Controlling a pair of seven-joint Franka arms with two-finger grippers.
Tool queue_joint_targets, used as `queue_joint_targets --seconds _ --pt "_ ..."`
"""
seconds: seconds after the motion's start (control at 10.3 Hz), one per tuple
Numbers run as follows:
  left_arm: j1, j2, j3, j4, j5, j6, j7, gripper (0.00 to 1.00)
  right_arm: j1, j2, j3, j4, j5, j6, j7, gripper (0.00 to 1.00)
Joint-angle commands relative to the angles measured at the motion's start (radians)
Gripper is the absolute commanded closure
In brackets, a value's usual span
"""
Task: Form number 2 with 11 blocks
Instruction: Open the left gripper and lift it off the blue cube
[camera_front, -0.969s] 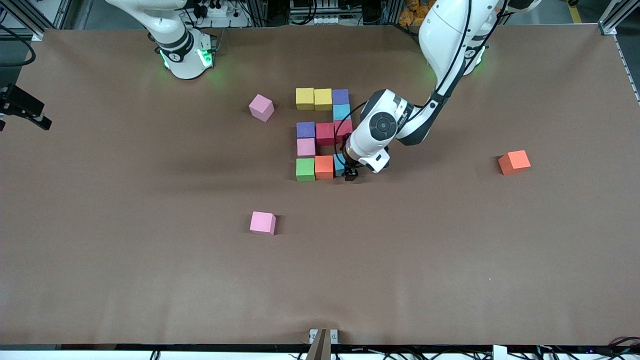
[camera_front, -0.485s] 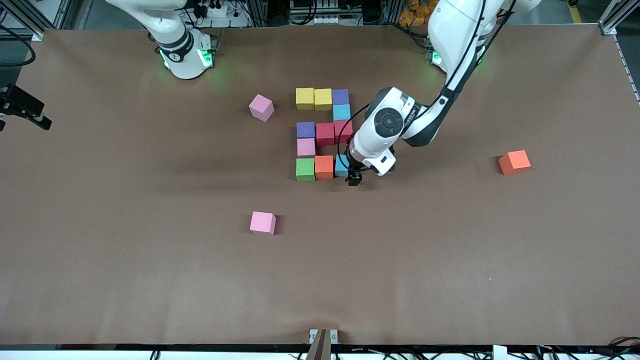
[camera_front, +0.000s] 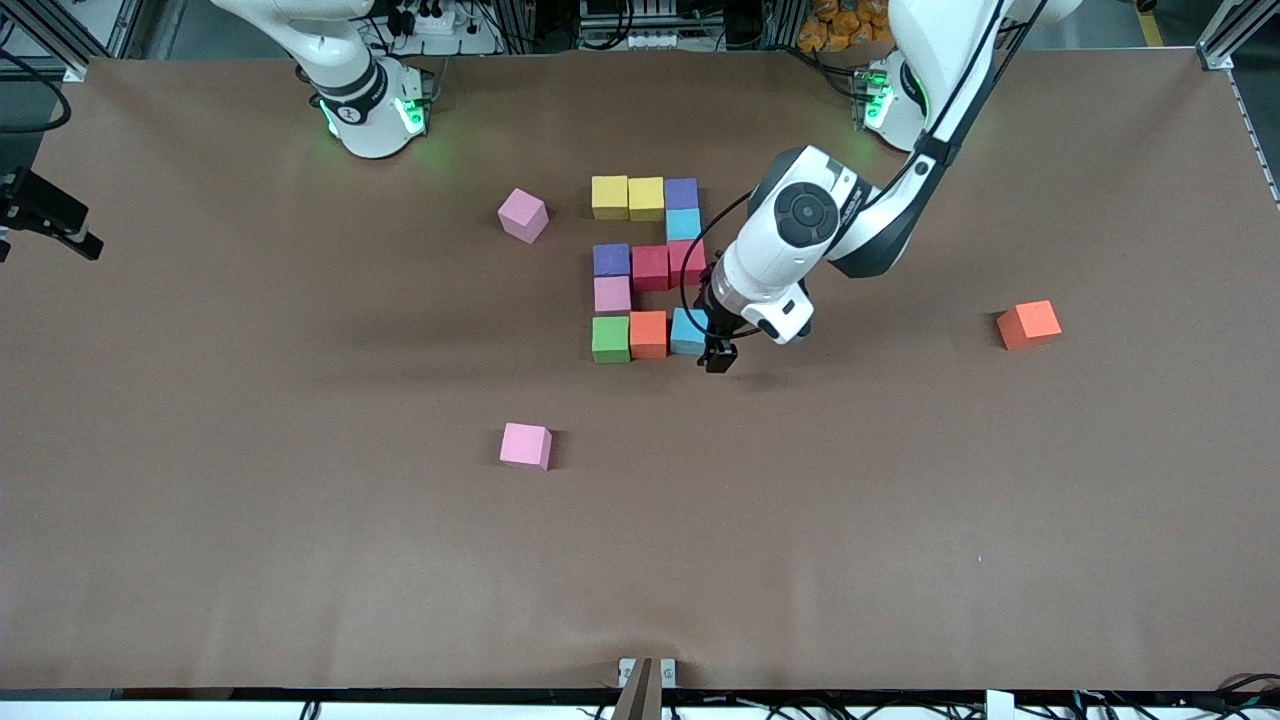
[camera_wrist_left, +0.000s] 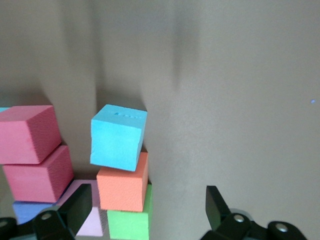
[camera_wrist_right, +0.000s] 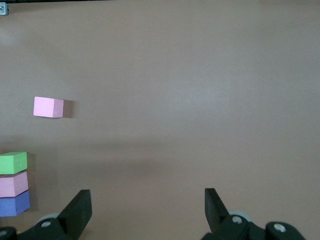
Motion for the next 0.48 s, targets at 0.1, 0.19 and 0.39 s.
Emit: queue_joint_targets --seconds 0.1,0.19,0.39 --pt "0.052 -0.045 0.000 0.097 0.047 -0.188 0.189 0.00 -0.016 0.007 0.010 0.030 0.009 -0.017 0.001 0.00" --pt "0.067 -0.045 0.000 0.128 0.073 -0.213 0.259 0.00 -0.016 0.007 0.010 0.037 0.006 -0.017 0.000 0.00" --pt "0.101 -0.045 0.000 0.204 0.145 -0.317 0.468 0.00 -0.007 0.009 0.013 0.037 0.004 -0.017 0.001 0.00"
